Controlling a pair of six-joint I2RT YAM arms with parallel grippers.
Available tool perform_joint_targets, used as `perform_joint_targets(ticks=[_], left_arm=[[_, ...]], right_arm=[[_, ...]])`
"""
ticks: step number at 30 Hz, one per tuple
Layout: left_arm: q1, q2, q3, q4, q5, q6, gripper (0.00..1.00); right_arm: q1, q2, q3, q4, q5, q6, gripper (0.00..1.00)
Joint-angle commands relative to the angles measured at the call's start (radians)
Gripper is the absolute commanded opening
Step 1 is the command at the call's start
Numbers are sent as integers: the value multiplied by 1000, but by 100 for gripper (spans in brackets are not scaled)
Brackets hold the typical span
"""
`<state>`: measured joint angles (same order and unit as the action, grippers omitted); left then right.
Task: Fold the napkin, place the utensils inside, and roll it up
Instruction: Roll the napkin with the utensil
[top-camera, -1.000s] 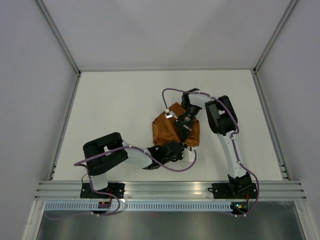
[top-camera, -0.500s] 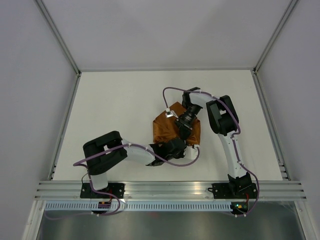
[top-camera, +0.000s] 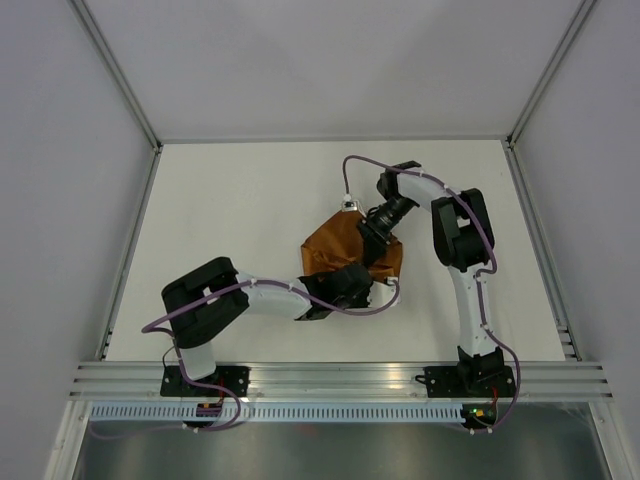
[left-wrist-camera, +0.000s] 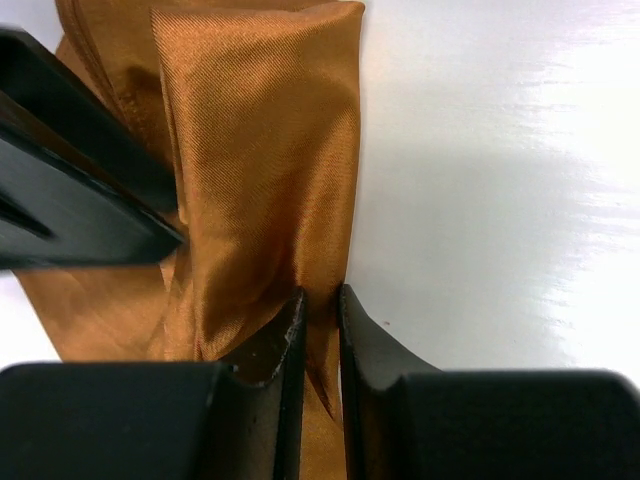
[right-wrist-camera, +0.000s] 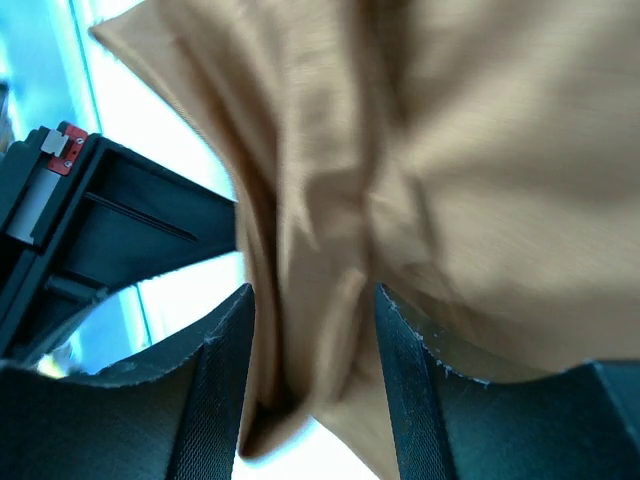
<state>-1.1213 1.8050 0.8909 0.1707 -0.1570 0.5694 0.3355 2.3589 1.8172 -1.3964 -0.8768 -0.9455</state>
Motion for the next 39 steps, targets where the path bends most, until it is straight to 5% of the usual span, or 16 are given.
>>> perform_joint_targets(ticks=[1, 13, 23, 29, 39], left_arm=[[21, -33, 20, -140, 97, -78, 2], [75, -22, 131, -307, 261, -114, 2], [202, 62, 373, -574, 620, -209, 2], [275, 128, 433, -636, 767, -233, 2], [285, 158, 433, -625, 784, -240, 2]], right_arm=[[-62, -82, 50, 106, -48, 79, 57], [-187, -161, 73, 178, -97, 143, 59], [-328, -323, -67, 246, -192, 100, 57], [-415, -447, -191, 225, -214, -36, 57], [-403, -855, -538, 109, -159, -467, 61]])
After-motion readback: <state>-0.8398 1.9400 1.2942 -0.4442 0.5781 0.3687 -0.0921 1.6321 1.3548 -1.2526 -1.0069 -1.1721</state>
